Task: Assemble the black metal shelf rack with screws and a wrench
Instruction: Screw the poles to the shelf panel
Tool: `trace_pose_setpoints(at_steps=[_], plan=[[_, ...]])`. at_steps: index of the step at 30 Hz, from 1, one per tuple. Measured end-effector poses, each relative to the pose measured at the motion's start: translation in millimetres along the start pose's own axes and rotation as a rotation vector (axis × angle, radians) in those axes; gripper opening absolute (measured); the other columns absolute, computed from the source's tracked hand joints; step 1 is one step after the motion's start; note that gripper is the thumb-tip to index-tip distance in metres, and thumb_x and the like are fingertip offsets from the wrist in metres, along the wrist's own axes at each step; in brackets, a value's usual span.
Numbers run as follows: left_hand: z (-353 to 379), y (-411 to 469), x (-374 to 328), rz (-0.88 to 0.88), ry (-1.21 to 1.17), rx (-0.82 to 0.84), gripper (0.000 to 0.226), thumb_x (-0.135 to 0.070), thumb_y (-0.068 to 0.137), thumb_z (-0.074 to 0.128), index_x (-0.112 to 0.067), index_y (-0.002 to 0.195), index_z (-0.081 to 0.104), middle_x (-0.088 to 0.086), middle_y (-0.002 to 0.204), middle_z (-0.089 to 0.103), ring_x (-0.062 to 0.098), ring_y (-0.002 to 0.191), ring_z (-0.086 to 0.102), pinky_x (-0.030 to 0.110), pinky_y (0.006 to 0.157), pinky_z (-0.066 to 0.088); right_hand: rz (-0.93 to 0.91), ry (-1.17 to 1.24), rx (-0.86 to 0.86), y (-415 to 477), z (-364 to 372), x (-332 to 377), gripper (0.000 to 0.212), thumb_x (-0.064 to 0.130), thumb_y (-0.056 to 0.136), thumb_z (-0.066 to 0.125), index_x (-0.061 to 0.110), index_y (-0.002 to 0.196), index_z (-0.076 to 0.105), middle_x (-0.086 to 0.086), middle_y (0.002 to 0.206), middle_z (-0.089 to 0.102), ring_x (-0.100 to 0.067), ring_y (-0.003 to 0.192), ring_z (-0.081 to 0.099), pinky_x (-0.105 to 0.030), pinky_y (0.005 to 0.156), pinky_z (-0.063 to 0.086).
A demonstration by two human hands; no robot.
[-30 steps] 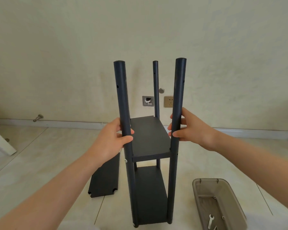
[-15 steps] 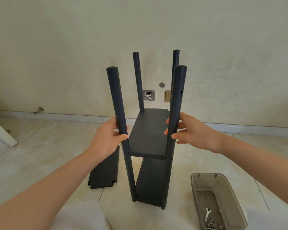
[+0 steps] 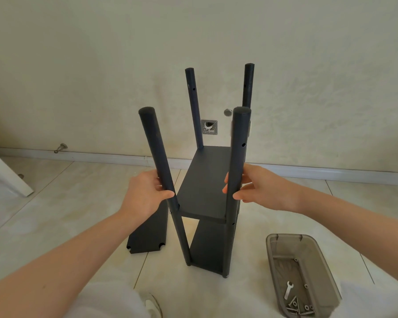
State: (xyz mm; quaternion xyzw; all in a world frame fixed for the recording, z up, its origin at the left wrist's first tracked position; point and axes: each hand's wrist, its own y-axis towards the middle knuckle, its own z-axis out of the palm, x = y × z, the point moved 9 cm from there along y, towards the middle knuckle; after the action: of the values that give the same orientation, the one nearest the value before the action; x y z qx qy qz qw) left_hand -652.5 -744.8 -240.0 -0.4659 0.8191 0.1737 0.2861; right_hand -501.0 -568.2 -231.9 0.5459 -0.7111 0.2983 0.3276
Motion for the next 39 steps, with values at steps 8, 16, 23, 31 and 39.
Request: trace_pose_setpoints(at_steps=[8,16,23,31,39], plan=[[0.2,0.5,6.5,0.006,0.115,-0.004,0.026,-0.023,0.086,0.077,-0.009,0.109,0.074,0.005,0.108,0.075,0.024,0.100,0.071,0.032,0.093,0.052,-0.012,-0.025,0.049,0.7,7.3,2.6,0.031,0.007,0.092,0.065,0.034,0.096,0.051,0.005,0.108,0.069,-0.010,0.099,0.065,-0.021,0.083,0.055],[82.6,-43.3,32.0,-0.326,0.135,0.622,0.055,-0.049,0.105,0.036,-0.004,0.102,0.067,0.012,0.100,0.075,0.025,0.096,0.074,0.034,0.086,0.059,-0.011,-0.059,0.041,1.1,8.3,2.5,0.028,0.009,0.091,0.066,0.032,0.099,0.051,0.005,0.108,0.069,-0.013,0.102,0.065,-0.032,0.090,0.055],[160.8,-64.3,25.7,-0.608,-0.380,0.724,0.062,-0.054,0.105,0.031,-0.008,0.144,0.049,0.006,0.146,0.054,0.024,0.138,0.048,0.038,0.114,0.037,-0.021,-0.090,0.024,-1.0,7.8,2.3,0.029,0.011,0.092,0.065,0.034,0.100,0.049,0.009,0.105,0.067,-0.011,0.102,0.065,-0.033,0.094,0.054],[212.1,-67.3,25.9,-0.706,-1.115,0.332,0.028,-0.039,0.097,0.063,-0.017,0.114,0.066,-0.005,0.102,0.074,0.015,0.111,0.064,0.025,0.092,0.045,-0.033,-0.039,-0.002,-2.3,8.4,2.2,0.030,0.010,0.091,0.065,0.033,0.102,0.049,0.004,0.109,0.068,-0.016,0.105,0.066,-0.041,0.096,0.054],[213.9,-58.9,28.5,-0.560,-1.156,0.247,0.014,-0.032,0.096,0.065,-0.019,0.101,0.066,-0.007,0.082,0.076,0.011,0.084,0.073,0.027,0.078,0.051,-0.035,0.033,-0.030,-3.8,10.8,-3.2,0.029,0.011,0.090,0.068,0.027,0.108,0.052,0.001,0.110,0.069,-0.018,0.105,0.067,-0.043,0.096,0.054]])
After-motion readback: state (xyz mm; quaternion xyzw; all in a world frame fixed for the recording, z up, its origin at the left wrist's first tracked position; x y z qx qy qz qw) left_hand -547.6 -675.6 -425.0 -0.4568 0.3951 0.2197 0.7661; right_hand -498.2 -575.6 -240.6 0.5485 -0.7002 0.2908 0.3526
